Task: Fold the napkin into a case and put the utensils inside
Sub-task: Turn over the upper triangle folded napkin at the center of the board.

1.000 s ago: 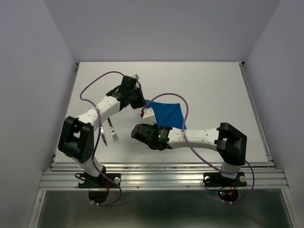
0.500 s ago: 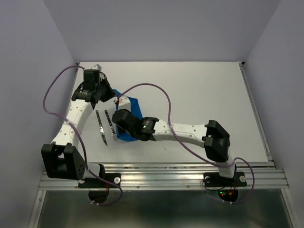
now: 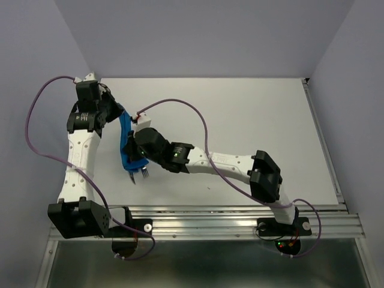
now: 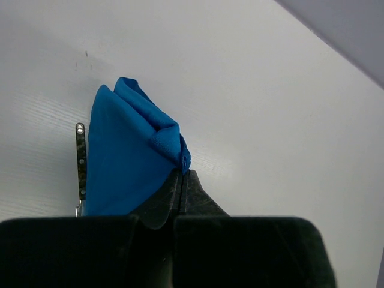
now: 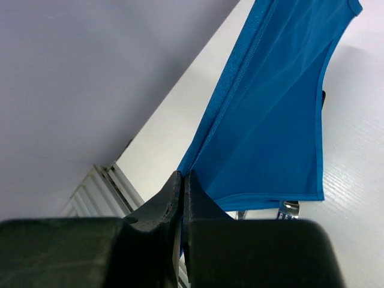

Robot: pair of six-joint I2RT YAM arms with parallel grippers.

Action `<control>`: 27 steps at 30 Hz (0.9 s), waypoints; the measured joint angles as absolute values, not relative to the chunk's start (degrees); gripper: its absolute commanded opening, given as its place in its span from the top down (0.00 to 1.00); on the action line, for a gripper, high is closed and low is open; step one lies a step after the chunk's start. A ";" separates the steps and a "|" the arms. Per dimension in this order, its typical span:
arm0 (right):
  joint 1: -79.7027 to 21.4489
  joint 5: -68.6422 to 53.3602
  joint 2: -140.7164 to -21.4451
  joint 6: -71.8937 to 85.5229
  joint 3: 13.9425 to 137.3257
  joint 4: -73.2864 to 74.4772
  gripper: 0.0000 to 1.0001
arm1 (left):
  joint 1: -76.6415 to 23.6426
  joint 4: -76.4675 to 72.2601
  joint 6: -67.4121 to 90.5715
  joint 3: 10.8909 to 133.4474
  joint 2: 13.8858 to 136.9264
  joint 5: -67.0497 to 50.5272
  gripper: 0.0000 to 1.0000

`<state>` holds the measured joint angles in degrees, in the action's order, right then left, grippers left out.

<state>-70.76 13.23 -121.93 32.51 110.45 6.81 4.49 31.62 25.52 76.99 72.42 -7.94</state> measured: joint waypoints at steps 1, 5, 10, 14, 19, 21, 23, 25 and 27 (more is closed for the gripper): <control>-70.57 13.06 -120.99 32.80 108.60 5.26 0.99 | 4.27 31.62 25.54 77.25 72.42 -8.05 1.00; -68.03 10.26 -113.19 37.01 95.39 -2.55 0.99 | 0.49 31.05 26.72 77.78 73.49 -7.46 1.00; -59.88 5.39 -101.78 45.04 73.19 -13.85 0.99 | -10.90 24.47 29.58 79.31 81.36 -5.63 1.00; -53.23 4.73 -94.61 48.97 57.34 -17.37 0.99 | -18.52 20.38 32.21 80.71 90.19 -4.43 1.00; -49.10 3.46 -85.95 51.05 44.84 -17.96 0.99 | -27.38 17.93 35.07 84.53 102.19 -4.51 1.00; -48.31 3.55 -83.26 51.03 42.54 -17.23 0.99 | -29.47 17.23 35.81 86.04 105.21 -4.91 1.00; -48.01 4.08 -81.12 50.74 42.11 -15.25 0.99 | -31.03 16.80 36.34 87.50 107.35 -5.69 1.00; -47.99 4.86 -79.68 49.84 42.52 -13.45 0.99 | -31.77 16.95 36.36 89.06 108.31 -6.52 1.00; -47.97 5.48 -79.18 48.95 43.72 -11.66 0.99 | -31.88 17.47 36.05 91.02 108.31 -7.27 1.00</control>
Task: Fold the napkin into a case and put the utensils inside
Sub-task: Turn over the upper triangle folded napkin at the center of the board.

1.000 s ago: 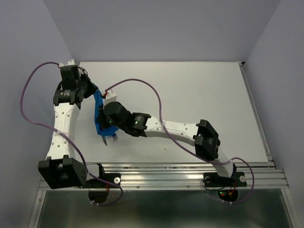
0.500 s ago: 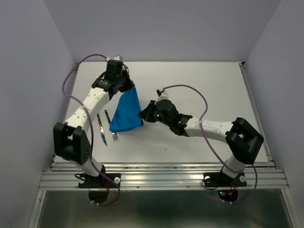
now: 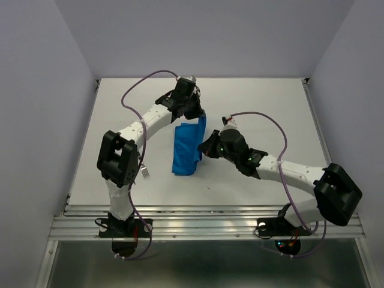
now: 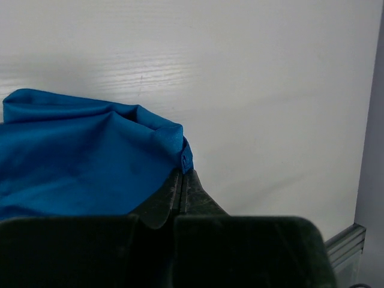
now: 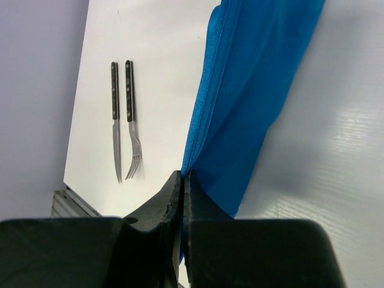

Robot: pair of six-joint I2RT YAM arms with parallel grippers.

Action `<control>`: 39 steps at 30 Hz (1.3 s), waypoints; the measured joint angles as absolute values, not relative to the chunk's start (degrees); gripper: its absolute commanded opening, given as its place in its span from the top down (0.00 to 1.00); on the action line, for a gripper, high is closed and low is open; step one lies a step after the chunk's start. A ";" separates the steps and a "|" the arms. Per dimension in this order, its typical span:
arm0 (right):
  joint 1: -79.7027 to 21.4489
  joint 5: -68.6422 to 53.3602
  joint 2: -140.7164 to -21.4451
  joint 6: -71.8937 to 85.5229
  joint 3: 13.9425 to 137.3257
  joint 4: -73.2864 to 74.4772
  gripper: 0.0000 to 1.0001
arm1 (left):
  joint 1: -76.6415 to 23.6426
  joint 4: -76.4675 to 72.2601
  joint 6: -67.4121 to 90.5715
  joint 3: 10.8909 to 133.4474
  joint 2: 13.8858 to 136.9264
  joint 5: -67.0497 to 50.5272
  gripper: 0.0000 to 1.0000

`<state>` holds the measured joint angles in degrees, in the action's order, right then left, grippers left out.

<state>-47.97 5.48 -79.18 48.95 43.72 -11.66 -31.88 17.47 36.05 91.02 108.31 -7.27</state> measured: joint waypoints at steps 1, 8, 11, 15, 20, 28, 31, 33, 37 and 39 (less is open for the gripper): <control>-47.97 5.72 -79.31 48.51 44.73 -10.79 0.99 | -31.81 17.78 35.75 92.05 108.31 -7.51 1.00; -49.43 4.91 -86.08 45.89 59.24 -7.42 0.99 | -26.74 19.84 31.94 94.63 105.16 -10.17 1.00; -51.33 4.23 -91.83 45.19 66.35 -7.79 0.99 | -20.64 21.93 30.85 93.19 100.71 -10.98 1.00; -54.11 2.20 -101.45 44.60 78.54 -7.55 0.99 | -11.14 25.10 29.43 91.22 92.82 -10.48 1.00; -57.39 -1.72 -112.31 44.31 93.41 -8.19 0.99 | -3.44 27.38 27.38 91.15 86.28 -8.58 1.00; -58.67 -3.36 -112.07 44.05 93.93 -10.59 0.99 | -1.83 30.24 25.85 92.27 84.20 -7.79 1.00; -58.48 -0.99 -108.16 43.75 87.61 -11.79 0.99 | -4.82 30.48 25.93 92.29 85.12 -8.34 1.00; -58.08 0.64 -104.95 43.72 82.46 -12.51 0.99 | -8.21 29.74 26.02 91.79 86.30 -8.25 1.00; -56.25 3.66 -97.69 44.80 66.59 -15.57 0.99 | -16.71 26.28 27.42 89.27 91.61 -7.97 1.00; -54.76 5.52 -93.97 46.04 57.17 -16.62 0.99 | -21.78 24.84 28.34 88.03 97.01 -7.42 1.00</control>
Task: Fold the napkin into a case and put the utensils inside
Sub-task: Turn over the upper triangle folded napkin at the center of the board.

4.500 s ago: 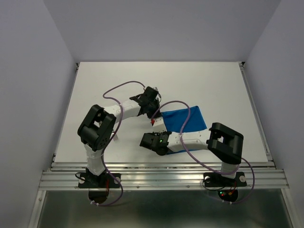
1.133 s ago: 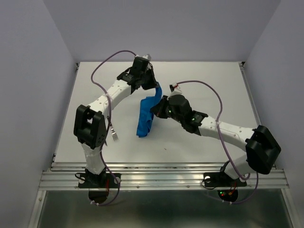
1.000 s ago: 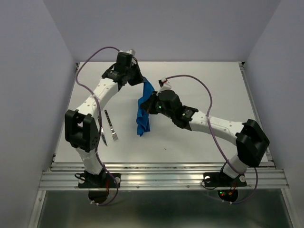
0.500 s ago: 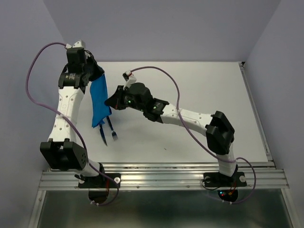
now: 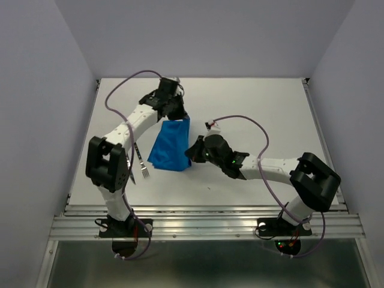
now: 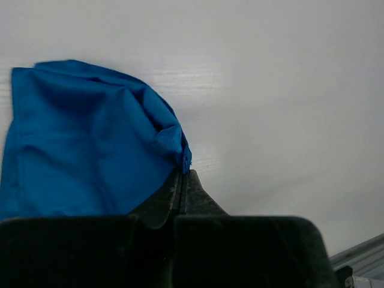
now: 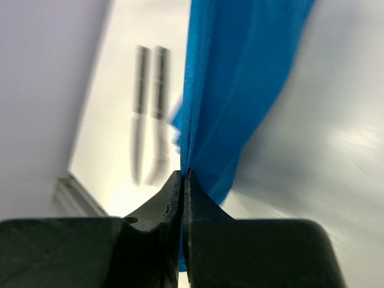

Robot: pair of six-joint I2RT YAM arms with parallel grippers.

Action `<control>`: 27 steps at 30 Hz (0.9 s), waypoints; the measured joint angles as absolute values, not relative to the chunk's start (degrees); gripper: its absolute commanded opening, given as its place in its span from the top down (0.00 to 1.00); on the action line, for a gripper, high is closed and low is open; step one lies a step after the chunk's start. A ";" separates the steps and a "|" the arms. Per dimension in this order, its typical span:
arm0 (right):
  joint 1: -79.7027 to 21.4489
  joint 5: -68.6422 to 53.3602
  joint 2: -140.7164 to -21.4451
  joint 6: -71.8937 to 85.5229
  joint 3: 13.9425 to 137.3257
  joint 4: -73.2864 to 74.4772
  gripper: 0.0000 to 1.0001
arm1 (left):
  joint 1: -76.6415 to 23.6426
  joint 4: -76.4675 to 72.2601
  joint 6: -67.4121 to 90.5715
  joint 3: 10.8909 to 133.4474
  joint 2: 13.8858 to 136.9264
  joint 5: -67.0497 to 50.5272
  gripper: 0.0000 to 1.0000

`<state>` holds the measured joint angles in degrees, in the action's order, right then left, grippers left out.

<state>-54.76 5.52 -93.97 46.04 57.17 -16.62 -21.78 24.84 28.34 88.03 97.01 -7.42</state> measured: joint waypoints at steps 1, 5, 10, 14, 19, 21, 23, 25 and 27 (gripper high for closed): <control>-54.15 6.26 -92.51 46.65 53.06 -17.04 0.99 | -23.77 24.38 28.71 87.77 99.61 -7.09 1.00; -52.88 9.39 -85.69 49.50 38.57 -16.51 0.99 | -31.07 21.50 30.61 87.77 110.00 -7.01 1.00; -52.88 12.40 -75.66 51.35 29.63 -14.48 0.99 | -36.64 20.14 32.38 89.65 117.95 -7.90 1.00; -52.82 15.18 -70.94 52.58 25.43 -13.52 0.99 | -38.44 20.05 33.17 93.01 119.55 -9.78 1.00; -52.77 17.26 -67.22 53.87 22.39 -13.52 0.99 | -39.81 19.73 33.54 95.09 120.75 -10.76 1.00; -52.77 17.65 -67.20 54.26 21.61 -13.47 0.99 | -40.10 19.55 33.56 95.31 121.40 -10.83 1.00; -52.77 17.87 -67.22 54.70 20.88 -13.34 0.99 | -40.40 19.53 33.58 95.39 122.10 -10.87 1.00; -52.77 17.91 -67.22 55.07 20.49 -13.19 0.99 | -40.77 19.44 33.58 95.39 122.69 -10.74 1.00; -52.77 18.04 -67.22 55.16 20.34 -12.69 0.99 | -40.99 19.29 33.54 95.39 122.85 -10.50 1.00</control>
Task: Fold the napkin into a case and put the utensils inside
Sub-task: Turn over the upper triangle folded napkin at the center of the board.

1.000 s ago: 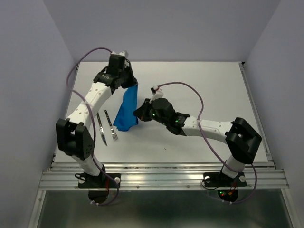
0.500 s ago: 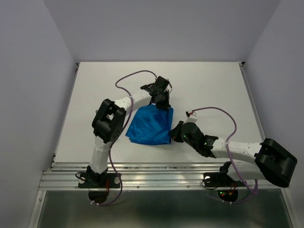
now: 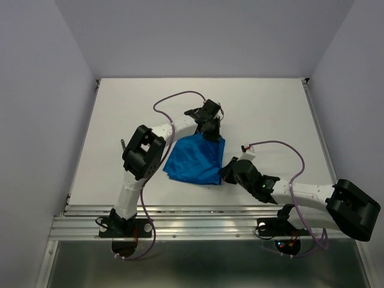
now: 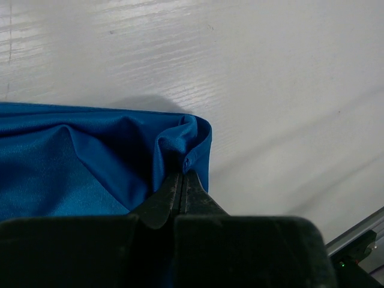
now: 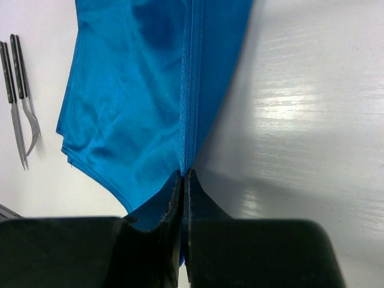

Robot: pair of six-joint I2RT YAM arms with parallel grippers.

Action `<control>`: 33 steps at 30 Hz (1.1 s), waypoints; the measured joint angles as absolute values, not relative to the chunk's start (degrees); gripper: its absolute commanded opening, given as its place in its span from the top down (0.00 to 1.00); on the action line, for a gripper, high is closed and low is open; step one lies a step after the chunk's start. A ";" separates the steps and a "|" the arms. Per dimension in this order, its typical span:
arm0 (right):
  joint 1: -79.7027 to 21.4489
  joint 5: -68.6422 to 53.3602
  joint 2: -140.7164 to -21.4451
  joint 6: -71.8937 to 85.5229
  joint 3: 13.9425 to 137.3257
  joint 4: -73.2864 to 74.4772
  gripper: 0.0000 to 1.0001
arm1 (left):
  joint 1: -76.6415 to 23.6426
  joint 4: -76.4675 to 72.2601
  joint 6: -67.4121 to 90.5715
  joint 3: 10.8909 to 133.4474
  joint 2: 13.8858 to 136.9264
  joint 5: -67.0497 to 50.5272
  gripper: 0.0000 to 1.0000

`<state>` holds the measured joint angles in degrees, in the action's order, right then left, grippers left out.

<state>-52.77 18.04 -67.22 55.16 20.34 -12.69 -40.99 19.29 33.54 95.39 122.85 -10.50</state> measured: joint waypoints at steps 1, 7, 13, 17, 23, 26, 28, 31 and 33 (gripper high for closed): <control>-52.77 18.17 -67.22 55.16 20.34 -12.60 0.99 | -41.08 19.18 33.52 95.39 122.85 -10.28 1.00; -52.82 17.93 -71.68 53.76 23.11 -12.43 0.99 | -40.82 18.31 32.95 92.64 121.03 -6.63 1.00; -52.95 16.23 -81.71 50.61 31.73 -14.37 0.99 | -35.59 17.06 32.88 84.77 113.03 -2.46 1.00; -52.95 15.38 -85.95 48.05 36.58 -17.69 0.99 | -31.42 17.19 32.82 81.41 107.42 0.05 1.00; -52.95 14.37 -89.69 44.75 39.22 -20.08 0.99 | -30.37 16.97 32.38 80.62 105.36 2.24 1.00; -52.90 14.39 -90.15 44.53 38.98 -20.27 0.99 | -30.70 16.88 32.38 80.62 105.49 2.46 1.00; -52.90 14.55 -90.02 44.56 38.09 -20.93 0.99 | -31.44 16.69 32.36 80.64 105.73 3.20 1.00; -52.90 14.79 -89.67 44.99 35.44 -21.91 0.99 | -33.36 16.27 32.32 81.17 107.04 3.49 1.00; -52.86 15.27 -89.19 45.28 33.56 -22.15 0.99 | -34.92 16.08 32.29 82.08 108.86 3.46 1.00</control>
<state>-52.86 15.27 -89.19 45.28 33.56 -22.15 -34.92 16.08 32.29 82.08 108.86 3.46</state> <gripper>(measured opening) 0.034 0.025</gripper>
